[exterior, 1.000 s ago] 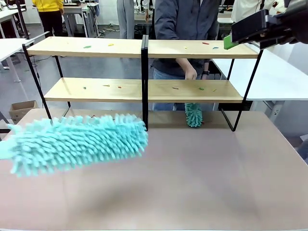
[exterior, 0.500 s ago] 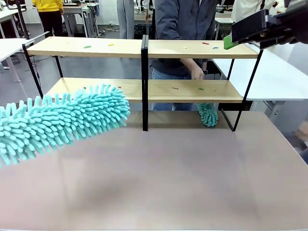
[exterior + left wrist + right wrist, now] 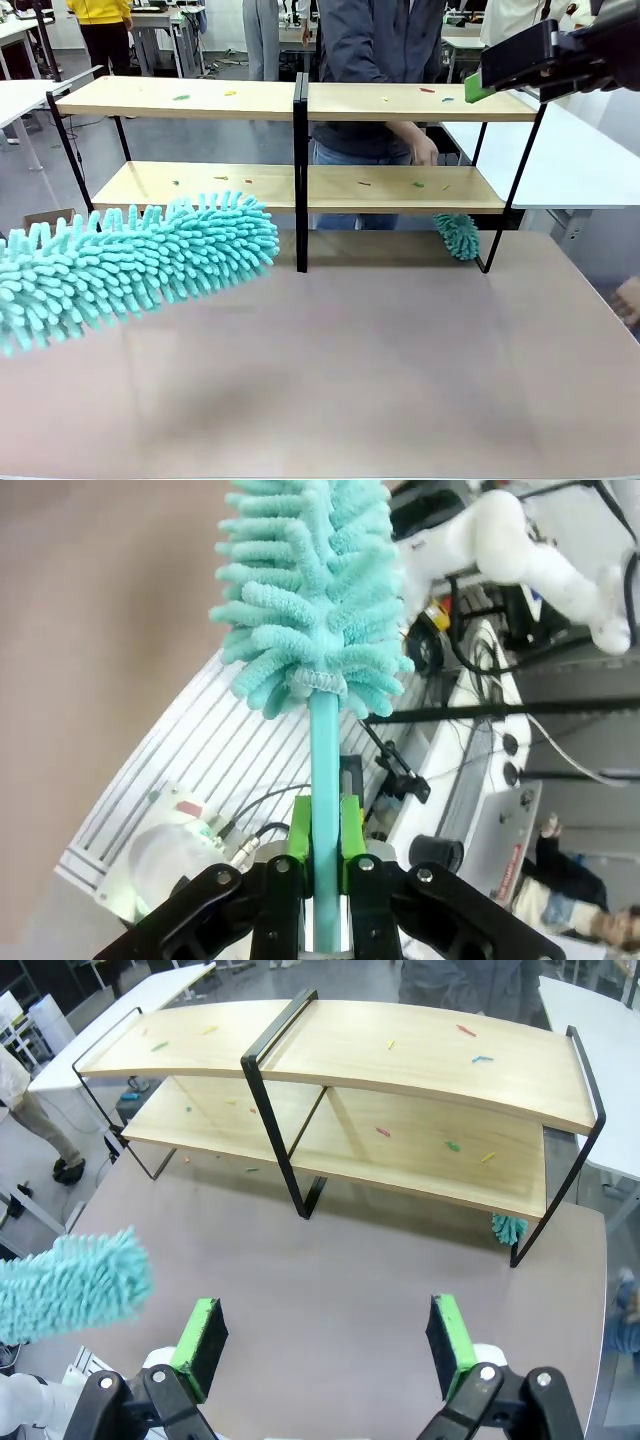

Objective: Clean the shelves.
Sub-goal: Clean a randomly selected level of the Shelf with the Duster.

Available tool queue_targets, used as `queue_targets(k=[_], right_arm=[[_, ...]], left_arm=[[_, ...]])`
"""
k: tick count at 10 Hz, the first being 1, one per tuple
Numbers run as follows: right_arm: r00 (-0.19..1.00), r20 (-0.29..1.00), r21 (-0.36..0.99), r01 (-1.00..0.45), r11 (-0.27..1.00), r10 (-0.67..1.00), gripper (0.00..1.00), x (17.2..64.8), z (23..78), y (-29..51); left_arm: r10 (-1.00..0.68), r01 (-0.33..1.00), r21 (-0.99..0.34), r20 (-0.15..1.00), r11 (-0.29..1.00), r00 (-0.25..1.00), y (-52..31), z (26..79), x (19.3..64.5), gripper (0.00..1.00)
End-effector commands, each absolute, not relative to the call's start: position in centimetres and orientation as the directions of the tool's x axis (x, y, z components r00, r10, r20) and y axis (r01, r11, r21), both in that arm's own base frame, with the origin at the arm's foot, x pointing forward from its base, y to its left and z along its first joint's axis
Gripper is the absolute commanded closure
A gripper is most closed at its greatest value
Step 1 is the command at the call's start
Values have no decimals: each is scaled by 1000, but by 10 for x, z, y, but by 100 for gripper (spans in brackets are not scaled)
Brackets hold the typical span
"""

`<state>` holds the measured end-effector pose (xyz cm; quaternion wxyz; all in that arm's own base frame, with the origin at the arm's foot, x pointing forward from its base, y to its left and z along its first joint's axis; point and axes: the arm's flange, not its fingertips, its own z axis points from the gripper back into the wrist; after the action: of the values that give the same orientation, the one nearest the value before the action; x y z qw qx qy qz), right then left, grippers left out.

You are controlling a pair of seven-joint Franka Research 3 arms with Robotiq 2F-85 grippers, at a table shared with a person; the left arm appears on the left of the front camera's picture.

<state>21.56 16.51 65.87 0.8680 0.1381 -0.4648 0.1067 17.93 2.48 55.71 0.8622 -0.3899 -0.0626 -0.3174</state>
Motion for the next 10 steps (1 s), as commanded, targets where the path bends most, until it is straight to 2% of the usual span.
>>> queue_targets(k=[1,3,4,5,6,8,9,10], right_arm=[[549,834,138,-307,942,57,0,216,659,165],[549,834,138,-307,942,57,0,216,659,165],[549,834,138,-307,942,57,0,216,659,165],[549,834,138,-307,942,57,0,216,659,165],[549,834,138,-307,942,57,0,216,659,165],[549,834,138,-307,942,57,0,216,659,165],[549,834,138,-307,942,57,0,216,659,165],[549,834,138,-307,942,57,0,216,659,165]], left_arm=[[-385,477,-613,288,630,877,-21,567,209,87],[-406,482,-543,262,688,875,-77,570,231,87],[-381,434,-555,217,710,899,-90,568,246,87],[-471,457,-568,134,685,872,-98,566,257,87],[-403,479,-545,262,688,877,-80,563,230,87],[-403,479,-545,262,688,877,-80,563,230,87],[-428,474,-548,218,690,877,-98,559,244,87],[-352,424,-503,236,753,906,-122,555,245,87]])
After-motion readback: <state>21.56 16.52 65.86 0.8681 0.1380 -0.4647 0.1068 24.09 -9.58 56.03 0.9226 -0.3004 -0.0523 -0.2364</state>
